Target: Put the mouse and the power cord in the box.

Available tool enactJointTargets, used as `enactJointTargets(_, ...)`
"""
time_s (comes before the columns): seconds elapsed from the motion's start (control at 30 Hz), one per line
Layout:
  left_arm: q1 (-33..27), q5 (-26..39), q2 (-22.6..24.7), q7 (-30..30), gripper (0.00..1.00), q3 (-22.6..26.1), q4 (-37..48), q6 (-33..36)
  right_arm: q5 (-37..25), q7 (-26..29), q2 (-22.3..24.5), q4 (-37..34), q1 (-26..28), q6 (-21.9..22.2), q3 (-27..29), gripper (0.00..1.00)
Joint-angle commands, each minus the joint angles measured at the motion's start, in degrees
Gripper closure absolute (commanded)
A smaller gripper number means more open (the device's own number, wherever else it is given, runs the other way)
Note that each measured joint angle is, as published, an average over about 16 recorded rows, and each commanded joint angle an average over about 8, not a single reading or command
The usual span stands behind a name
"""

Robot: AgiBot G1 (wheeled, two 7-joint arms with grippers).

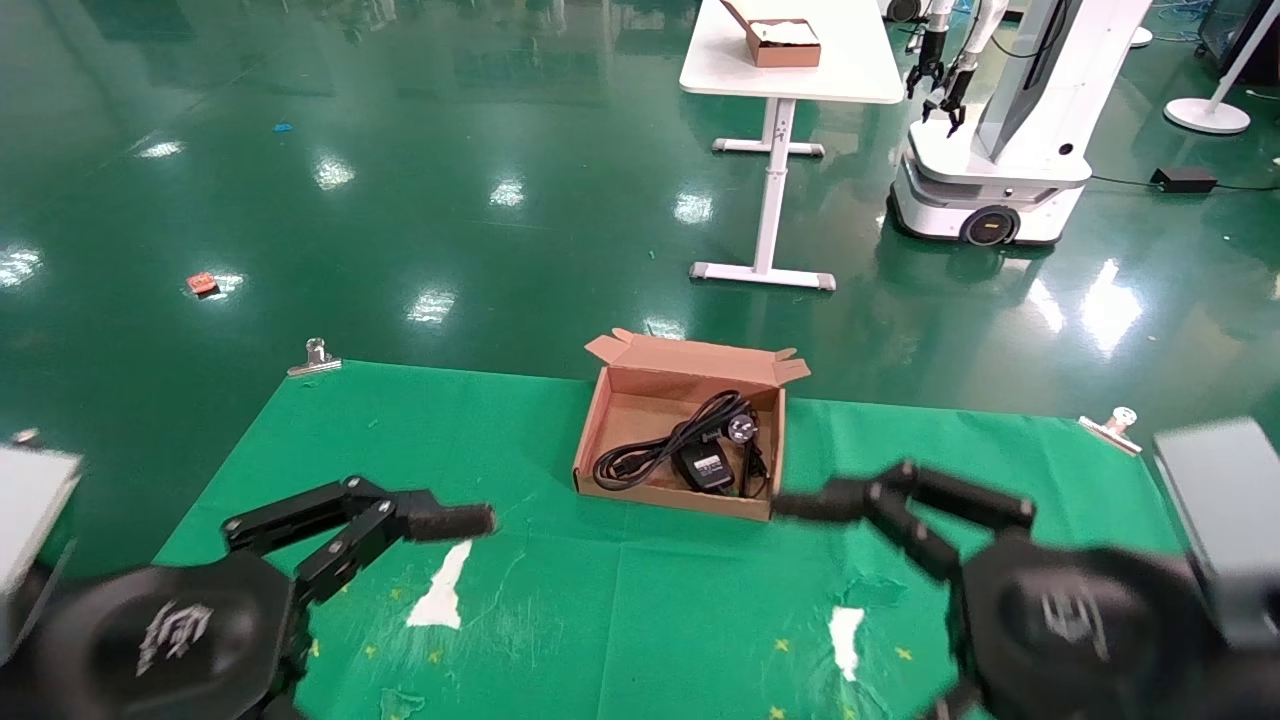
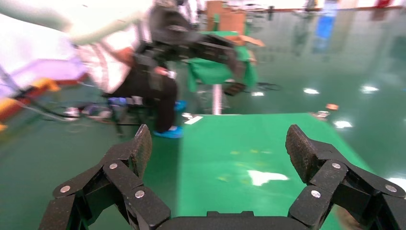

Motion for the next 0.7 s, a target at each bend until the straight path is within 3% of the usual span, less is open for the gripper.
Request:
enactJointTargets(0.03, 0.8, -0.6, -1.1, -0.3, 0.00, -1.0, -1.2, 1.3, 1.3, 2.0, 0.6, 2.3, -1.7, -0.6, 0.7, 0.00)
enactJointTargets(0.7, 0.7, -0.6, -0.9, -0.3, 0.00, -0.9, -0.9, 1.1, 1.3, 1.9, 0.6, 2.1, -1.6, -0.5, 0.6, 0.00)
